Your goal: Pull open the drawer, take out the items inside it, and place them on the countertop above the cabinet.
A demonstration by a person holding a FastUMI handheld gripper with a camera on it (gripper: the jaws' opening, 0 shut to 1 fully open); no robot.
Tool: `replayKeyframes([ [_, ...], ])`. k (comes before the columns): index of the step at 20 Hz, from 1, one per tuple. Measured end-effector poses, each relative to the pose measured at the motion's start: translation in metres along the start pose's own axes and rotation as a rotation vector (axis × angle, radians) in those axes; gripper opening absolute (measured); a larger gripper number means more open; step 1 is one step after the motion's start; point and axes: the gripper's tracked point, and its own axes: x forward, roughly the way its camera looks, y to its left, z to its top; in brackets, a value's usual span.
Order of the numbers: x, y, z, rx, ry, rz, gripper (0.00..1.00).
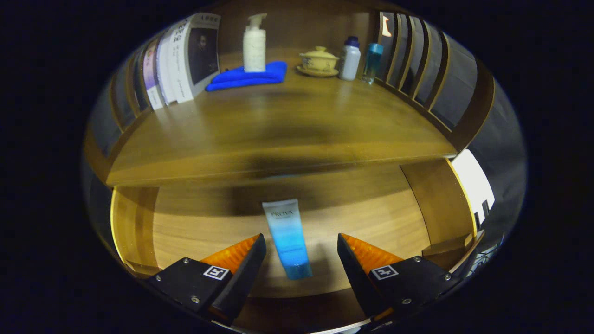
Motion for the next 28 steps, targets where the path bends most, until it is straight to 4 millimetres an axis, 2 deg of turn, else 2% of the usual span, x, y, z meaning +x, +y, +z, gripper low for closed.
replayKeyframes([
  [7,0.017,0.007,-0.013,-0.050,0.136,0.005,0.92],
  [11,0.027,0.016,-0.022,-0.012,0.196,0.055,0.84],
  [13,0.029,0.024,-0.022,0.023,0.204,0.099,0.72],
  [14,0.028,0.022,-0.022,0.019,0.202,0.099,0.60],
  [16,0.030,0.022,-0.021,-0.004,0.193,0.105,0.50],
  [18,0.030,0.020,-0.023,-0.015,0.160,0.105,0.44],
  [20,0.027,0.020,-0.024,0.002,0.141,0.099,0.34],
  [24,0.015,0.019,-0.028,0.005,0.128,0.091,0.31],
  [28,-0.014,0.015,-0.017,-0.026,0.075,0.080,0.31],
])
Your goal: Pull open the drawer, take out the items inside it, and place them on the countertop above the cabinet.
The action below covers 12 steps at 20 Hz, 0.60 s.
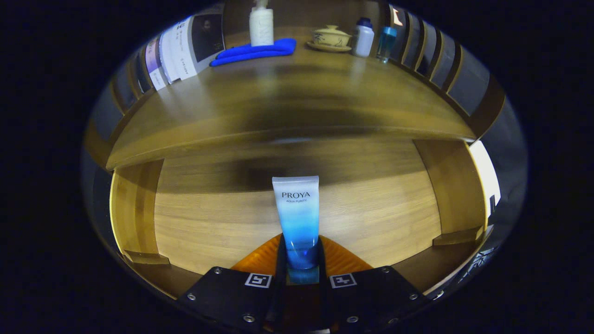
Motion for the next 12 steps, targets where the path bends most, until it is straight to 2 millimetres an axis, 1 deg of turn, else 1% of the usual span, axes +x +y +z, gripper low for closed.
replayKeyframes([
  [8,-0.058,-0.004,0.012,-0.022,-0.088,0.000,0.31],
  [10,-0.071,-0.003,0.020,-0.027,-0.119,0.005,0.31],
  [12,-0.081,-0.002,0.035,-0.047,-0.155,0.004,0.31],
])
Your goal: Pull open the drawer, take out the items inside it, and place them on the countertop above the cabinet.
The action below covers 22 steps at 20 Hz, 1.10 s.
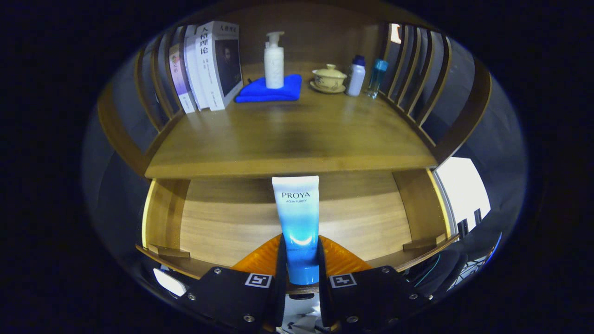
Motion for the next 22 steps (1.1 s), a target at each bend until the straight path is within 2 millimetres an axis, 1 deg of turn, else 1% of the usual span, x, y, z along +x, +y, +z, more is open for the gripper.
replayKeyframes([
  [2,-0.003,0.002,0.019,-0.009,-0.032,0.007,0.31],
  [4,-0.001,0.003,0.042,-0.036,-0.062,0.006,0.31],
  [5,0.001,0.001,0.053,-0.045,-0.076,0.004,0.31],
  [8,0.009,0.008,0.097,-0.058,-0.124,0.017,0.31],
  [10,0.019,0.008,0.117,-0.064,-0.131,0.017,0.31],
  [14,0.042,0.008,0.141,-0.058,-0.123,0.013,0.31],
  [15,0.050,0.006,0.143,-0.056,-0.118,0.007,0.31],
  [19,0.073,0.006,0.155,-0.043,-0.099,0.008,0.31],
  [22,0.085,0.003,0.160,-0.034,-0.077,0.002,0.32],
])
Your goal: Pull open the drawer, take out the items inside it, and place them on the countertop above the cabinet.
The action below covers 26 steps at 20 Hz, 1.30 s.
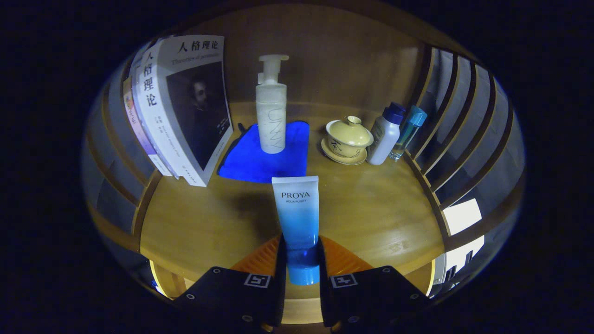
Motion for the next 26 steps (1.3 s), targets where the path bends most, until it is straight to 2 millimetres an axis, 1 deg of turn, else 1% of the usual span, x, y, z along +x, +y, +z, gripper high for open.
replayKeyframes([
  [2,0.008,0.000,0.000,0.011,0.002,0.004,0.35],
  [4,0.009,-0.002,-0.001,0.001,0.010,-0.004,0.37],
  [6,0.015,0.000,-0.004,-0.008,0.023,0.003,0.38],
  [11,0.022,0.000,-0.005,-0.005,0.030,0.012,0.42],
  [13,0.022,-0.001,-0.004,0.003,0.023,0.026,0.45],
  [15,0.018,-0.001,-0.002,0.033,0.009,0.038,0.54],
  [16,0.013,0.001,0.003,0.048,-0.013,0.062,0.59],
  [19,-0.011,-0.001,0.007,0.091,-0.088,0.102,0.96],
  [22,-0.041,-0.010,0.007,0.119,-0.183,0.117,0.96],
  [24,-0.062,-0.018,0.001,0.127,-0.247,0.131,0.96],
  [26,-0.085,-0.019,-0.005,0.139,-0.323,0.167,0.96],
])
